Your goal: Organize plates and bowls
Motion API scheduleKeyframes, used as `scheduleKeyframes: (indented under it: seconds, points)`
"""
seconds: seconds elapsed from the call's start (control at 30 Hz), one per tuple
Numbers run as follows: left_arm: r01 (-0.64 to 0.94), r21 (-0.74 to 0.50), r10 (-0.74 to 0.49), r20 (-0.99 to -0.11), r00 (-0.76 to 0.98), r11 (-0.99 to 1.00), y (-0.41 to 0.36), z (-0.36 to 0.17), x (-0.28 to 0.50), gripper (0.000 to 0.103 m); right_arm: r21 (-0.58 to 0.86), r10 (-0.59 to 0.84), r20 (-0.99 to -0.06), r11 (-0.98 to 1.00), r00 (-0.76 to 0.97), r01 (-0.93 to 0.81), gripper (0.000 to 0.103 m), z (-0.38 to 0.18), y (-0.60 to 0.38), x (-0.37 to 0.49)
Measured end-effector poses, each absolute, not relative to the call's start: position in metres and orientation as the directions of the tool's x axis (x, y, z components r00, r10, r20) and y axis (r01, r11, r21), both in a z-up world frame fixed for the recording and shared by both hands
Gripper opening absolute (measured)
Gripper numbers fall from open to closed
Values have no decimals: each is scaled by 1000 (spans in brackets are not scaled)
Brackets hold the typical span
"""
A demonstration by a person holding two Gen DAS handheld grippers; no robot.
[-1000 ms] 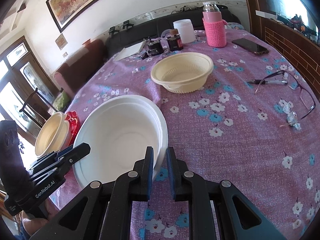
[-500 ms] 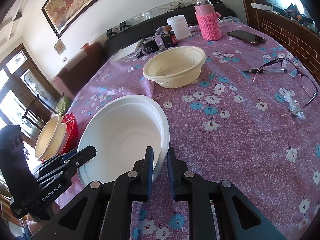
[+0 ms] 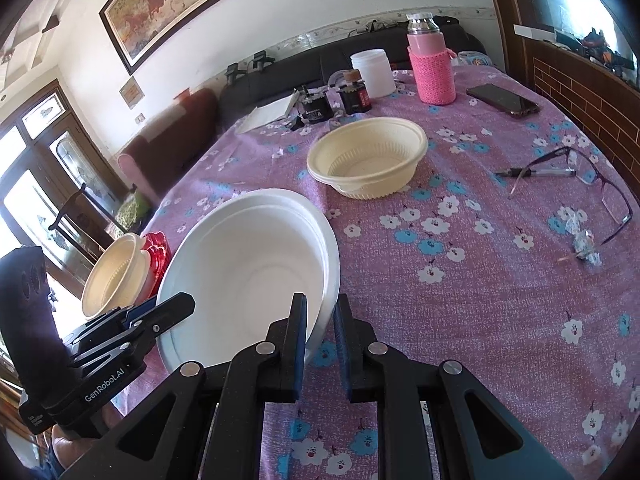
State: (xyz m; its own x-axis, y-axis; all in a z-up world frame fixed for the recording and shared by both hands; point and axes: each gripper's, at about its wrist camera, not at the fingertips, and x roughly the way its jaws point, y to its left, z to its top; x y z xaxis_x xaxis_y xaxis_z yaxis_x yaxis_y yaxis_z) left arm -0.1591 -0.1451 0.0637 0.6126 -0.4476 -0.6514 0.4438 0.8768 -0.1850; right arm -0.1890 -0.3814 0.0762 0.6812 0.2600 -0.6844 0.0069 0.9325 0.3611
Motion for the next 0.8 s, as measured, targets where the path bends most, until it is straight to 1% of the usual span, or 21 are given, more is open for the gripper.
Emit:
scheduleKeyframes:
  seconds: [0.07, 0.3, 0.37, 0.6, 0.8]
  points:
    - [440, -187, -446, -650, 616, 878, -142, 66, -159, 23, 358, 265, -680, 934, 683, -6, 15, 80, -378, -188]
    - [433, -187, -447, -624, 641, 882, -131, 82, -163, 23, 381, 299, -666, 924, 683, -33, 15, 89, -370, -183]
    - [430, -185, -444, -621, 646, 884, -128, 85, -163, 24, 383, 305, -663, 923, 683, -40, 15, 92, -368, -183]
    - [415, -186, -437, -603, 668, 891, -114, 95, -166, 24, 411, 351, -668, 909, 656, -67, 15, 95, -359, -176]
    - [399, -186, -428, -586, 688, 898, -100, 105, -167, 24, 402, 362, -653, 910, 665, -100, 15, 110, -348, -174]
